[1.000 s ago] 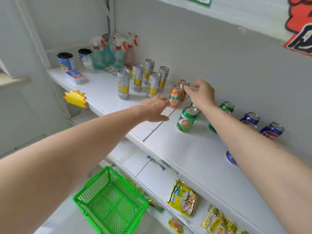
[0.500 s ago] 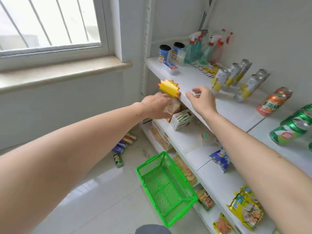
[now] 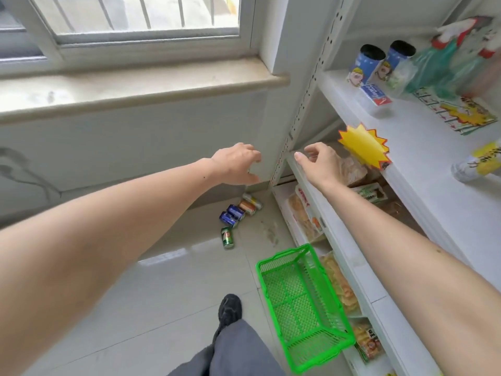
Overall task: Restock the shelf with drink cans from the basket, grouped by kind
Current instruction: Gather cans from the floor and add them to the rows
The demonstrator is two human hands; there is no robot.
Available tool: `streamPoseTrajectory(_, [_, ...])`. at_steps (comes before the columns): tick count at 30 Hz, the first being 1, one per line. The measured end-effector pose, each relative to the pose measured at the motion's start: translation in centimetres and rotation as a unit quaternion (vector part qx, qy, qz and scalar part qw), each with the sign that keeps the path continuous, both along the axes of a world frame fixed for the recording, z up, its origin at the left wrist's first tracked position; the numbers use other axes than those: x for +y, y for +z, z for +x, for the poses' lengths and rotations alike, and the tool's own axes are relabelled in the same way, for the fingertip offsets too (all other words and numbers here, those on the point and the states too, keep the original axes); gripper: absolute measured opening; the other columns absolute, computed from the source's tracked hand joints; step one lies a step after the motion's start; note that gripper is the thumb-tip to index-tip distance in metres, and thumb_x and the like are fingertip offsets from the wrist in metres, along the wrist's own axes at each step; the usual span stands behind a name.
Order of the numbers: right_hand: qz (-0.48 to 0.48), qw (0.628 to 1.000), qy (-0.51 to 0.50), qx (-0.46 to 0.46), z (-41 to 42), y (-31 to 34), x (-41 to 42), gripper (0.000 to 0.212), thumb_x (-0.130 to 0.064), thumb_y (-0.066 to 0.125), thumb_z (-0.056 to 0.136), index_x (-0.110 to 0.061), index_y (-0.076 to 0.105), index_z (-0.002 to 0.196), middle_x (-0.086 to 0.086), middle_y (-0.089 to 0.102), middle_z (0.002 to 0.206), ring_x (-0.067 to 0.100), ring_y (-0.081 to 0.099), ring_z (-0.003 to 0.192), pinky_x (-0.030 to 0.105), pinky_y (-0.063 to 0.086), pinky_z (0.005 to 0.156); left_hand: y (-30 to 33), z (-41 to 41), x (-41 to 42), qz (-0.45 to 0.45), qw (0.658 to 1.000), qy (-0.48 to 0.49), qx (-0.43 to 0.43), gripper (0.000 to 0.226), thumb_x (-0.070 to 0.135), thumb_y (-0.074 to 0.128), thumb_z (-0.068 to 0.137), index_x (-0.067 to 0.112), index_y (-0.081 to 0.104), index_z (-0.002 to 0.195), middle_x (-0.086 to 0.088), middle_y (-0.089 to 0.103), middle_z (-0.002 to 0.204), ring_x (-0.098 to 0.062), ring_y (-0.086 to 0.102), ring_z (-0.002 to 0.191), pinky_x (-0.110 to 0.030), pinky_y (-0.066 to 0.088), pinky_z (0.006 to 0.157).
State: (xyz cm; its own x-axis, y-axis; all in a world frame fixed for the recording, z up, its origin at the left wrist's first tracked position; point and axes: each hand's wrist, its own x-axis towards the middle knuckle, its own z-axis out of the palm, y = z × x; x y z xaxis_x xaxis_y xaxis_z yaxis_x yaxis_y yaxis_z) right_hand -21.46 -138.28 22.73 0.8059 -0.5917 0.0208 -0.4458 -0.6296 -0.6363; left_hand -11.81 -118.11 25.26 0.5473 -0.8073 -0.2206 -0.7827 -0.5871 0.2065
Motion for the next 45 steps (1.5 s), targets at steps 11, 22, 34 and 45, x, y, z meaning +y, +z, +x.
streamPoseTrajectory(11, [0.070, 0.993, 0.045, 0.082, 13.1, -8.3, 3.3, 0.037, -0.040, 0.065, 0.089, -0.014, 0.063, 0.116, 0.006, 0.063, 0.117, 0.023, 0.058, 0.110, 0.038, 0.046, 0.099, -7.4, 12.9, 2.3, 0.049, 0.995, 0.050, 0.067, 0.051, 0.047, 0.056, 0.090, 0.016, 0.050, 0.129, -0.004, 0.050, 0.124, -0.024, 0.046, 0.120, -0.040, 0.050, 0.084])
streamPoseTrajectory(22, [0.147, 0.975, -0.051, 0.156, 19.7, -24.3, 6.9, 0.036, -0.036, 0.068, 0.089, -0.015, 0.064, 0.118, 0.005, 0.062, 0.118, 0.022, 0.059, 0.107, 0.033, 0.046, 0.093, -22.6, 23.8, 2.2, 0.108, 0.979, -0.001, 0.171, 0.056, 0.046, 0.057, 0.090, 0.017, 0.044, 0.136, -0.006, 0.050, 0.131, -0.025, 0.046, 0.123, -0.043, 0.047, 0.093])
streamPoseTrajectory(34, [0.218, 0.915, -0.095, 0.327, 16.9, -58.2, 7.9, 0.059, -0.042, 0.073, 0.084, -0.011, 0.052, 0.131, 0.013, 0.059, 0.130, 0.032, 0.056, 0.119, 0.040, 0.048, 0.097, -55.7, 23.1, 2.5, 0.184, 0.941, 0.029, 0.283, 0.053, 0.038, 0.055, 0.093, 0.013, 0.044, 0.139, -0.010, 0.049, 0.137, -0.026, 0.046, 0.124, -0.033, 0.038, 0.104])
streamPoseTrajectory(45, [0.234, 0.876, -0.073, 0.414, 15.8, -79.9, 11.7, 0.073, -0.050, 0.082, 0.068, -0.010, 0.049, 0.120, 0.011, 0.059, 0.113, 0.031, 0.058, 0.105, 0.038, 0.049, 0.082, -78.4, 19.7, 7.2, 0.242, 0.916, 0.065, 0.314, 0.053, 0.042, 0.054, 0.093, 0.018, 0.043, 0.139, -0.002, 0.046, 0.141, -0.021, 0.043, 0.129, -0.038, 0.036, 0.108])
